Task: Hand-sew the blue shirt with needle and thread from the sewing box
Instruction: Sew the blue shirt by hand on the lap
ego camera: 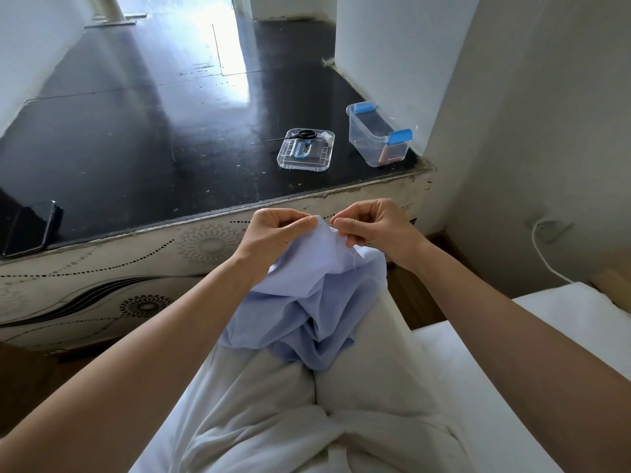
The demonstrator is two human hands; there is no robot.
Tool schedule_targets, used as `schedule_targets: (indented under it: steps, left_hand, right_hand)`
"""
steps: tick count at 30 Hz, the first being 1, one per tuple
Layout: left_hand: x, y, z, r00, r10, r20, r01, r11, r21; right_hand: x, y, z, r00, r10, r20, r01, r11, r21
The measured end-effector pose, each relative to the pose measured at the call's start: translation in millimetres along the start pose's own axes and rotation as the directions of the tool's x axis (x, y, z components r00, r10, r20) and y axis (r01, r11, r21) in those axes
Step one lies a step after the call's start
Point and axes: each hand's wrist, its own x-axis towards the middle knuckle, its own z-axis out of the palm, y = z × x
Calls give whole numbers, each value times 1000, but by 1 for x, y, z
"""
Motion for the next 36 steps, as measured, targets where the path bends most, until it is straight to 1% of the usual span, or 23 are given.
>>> schedule_targets:
  steps: [4,7,9,13,15,17,19,20,22,24,25,27,30,33,36]
  left_hand:
    - [0,0,-1,999,0,35,-1,1000,31]
    - [1,1,-1,1000,7,11,-8,999,50]
    - [1,1,-1,1000,9,5,-10,999,43]
    - [2,1,-1,1000,2,8,-2,999,43]
    - [1,3,-1,1000,10,24,-11,999,33]
    - [1,4,-1,999,12,34,-13,999,30]
    - [1,4,-1,999,14,48,-15,1000,26]
    - [1,4,-2,998,19,58,-21,999,25]
    - [0,4,-2,996,37,77,-39,999,22]
    - [1,3,-4,995,50,91,-52,999,17]
    - [1,3,-5,994,52,101,-54,998,15]
    - [2,0,-9,991,50,127,-51,999,2]
    - [4,-2,-13,987,36,154,-39,999,18]
    - [4,-4,-12,986,16,168,-25,998,54]
    - [5,-5,-10,992,-5,129,-4,997,73]
  right_hand:
    - [3,4,2,999,-43,-25,40,992,-119]
    - [5,8,3,998,-51,30,56,972,-228]
    - [6,9,1,998,-14,64,28,973,-231]
    - [3,7,-6,992,16,125,1,991,-134]
    - [2,7,-9,993,19,119,-13,998,-55]
    - [3,6,-9,995,35,92,-49,987,153]
    - [7,6,-9,992,60,109,-98,918,384]
    - [9,7,-8,989,53,141,-110,894,434]
    - [13,8,-6,971,36,236,-128,914,384]
    - [14,8,-2,935,46,351,-165,933,319]
    - [14,8,-2,922,56,383,-192,925,328]
    - [13,7,-3,920,64,386,-223,897,381]
    - [12,9,-6,923,51,382,-216,890,402]
    - [11,11,-5,933,60,354,-185,925,332]
    - [10,12,-6,956,35,290,-105,968,230]
